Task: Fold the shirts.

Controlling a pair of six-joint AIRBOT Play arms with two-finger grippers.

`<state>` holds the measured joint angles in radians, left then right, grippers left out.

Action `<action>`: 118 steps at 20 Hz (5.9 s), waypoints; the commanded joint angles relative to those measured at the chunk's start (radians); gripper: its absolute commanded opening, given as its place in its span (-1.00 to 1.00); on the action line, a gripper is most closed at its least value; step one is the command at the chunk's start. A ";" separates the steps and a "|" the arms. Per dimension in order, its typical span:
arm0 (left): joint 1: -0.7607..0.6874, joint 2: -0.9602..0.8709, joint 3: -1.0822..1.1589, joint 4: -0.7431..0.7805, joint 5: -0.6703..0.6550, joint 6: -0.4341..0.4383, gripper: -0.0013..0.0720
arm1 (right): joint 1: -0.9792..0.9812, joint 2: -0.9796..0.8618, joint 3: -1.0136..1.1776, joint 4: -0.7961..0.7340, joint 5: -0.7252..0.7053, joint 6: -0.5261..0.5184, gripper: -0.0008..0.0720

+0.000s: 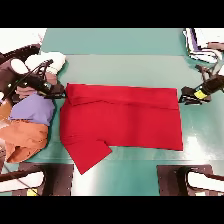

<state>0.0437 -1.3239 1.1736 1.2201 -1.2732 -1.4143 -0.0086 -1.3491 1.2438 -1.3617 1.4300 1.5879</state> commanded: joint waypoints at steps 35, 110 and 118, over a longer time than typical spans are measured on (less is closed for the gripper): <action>0.000 0.471 -0.736 -0.195 0.114 -0.121 -0.91 | -0.306 0.307 -0.800 0.142 -0.066 -0.160 0.19; -0.640 -0.473 0.257 -0.292 0.419 -0.131 -0.91 | 0.164 0.040 0.282 0.612 0.026 -0.269 -0.93; -0.611 -0.443 0.262 -0.280 0.424 -0.132 -0.91 | 0.405 -0.048 0.393 0.716 -0.071 -0.272 -0.93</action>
<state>-0.5880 -1.7870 1.4334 0.9337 -0.8398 -1.5452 0.3206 -1.3682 1.5978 -0.6964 1.4082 1.3151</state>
